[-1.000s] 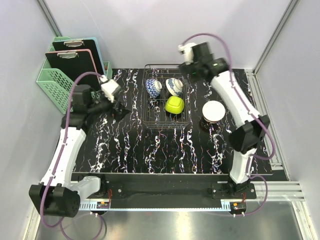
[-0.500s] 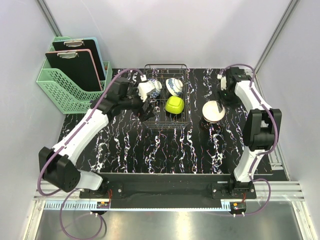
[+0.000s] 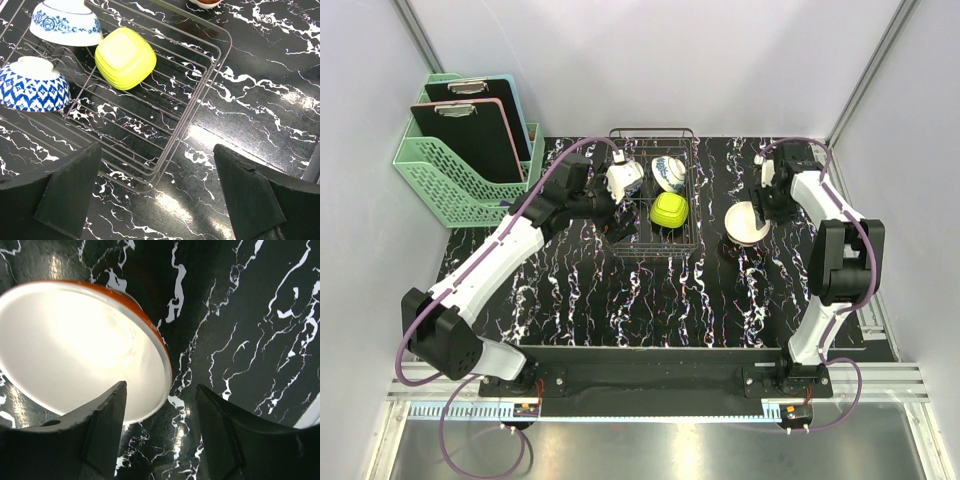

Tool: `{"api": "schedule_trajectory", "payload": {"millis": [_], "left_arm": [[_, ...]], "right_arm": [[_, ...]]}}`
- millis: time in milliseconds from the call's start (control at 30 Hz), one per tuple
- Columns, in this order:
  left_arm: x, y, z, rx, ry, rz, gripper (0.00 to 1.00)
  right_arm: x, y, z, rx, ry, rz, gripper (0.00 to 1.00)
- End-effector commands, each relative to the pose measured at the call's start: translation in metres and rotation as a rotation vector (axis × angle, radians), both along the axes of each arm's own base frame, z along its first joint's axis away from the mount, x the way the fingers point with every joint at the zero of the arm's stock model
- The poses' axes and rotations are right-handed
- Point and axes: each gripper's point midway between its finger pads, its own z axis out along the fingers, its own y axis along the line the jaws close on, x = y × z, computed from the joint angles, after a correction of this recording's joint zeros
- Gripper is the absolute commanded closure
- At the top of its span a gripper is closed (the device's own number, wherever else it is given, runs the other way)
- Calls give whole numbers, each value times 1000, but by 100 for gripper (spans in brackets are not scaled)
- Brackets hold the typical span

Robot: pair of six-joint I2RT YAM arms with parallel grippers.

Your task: Load the bowls into the dish rack

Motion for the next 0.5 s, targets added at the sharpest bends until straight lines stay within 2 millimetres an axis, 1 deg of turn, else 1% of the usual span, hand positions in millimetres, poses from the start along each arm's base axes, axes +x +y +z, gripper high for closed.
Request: {"api": "schedule_trajectory", "payload": {"millis": [0, 133, 233, 333, 367, 433, 467], "left_arm": [[2, 0, 20, -27, -57, 18, 1], [1, 0, 19, -25, -58, 21, 1], [0, 0, 20, -28, -60, 19, 1], [-1, 0, 20, -31, -58, 18, 1], [-1, 0, 20, -30, -57, 17, 1], [-1, 0, 19, -27, -56, 17, 1], [-1, 0, 18, -23, -58, 18, 1]], "right_arm": [[16, 10, -3, 49, -52, -2, 41], [17, 11, -6, 60, -48, -9, 47], [17, 12, -10, 62, -43, -10, 48], [17, 14, -11, 70, -42, -14, 55], [17, 14, -10, 72, -45, -16, 63], [17, 15, -8, 82, -48, -22, 73], [17, 16, -7, 86, -51, -19, 82]]}}
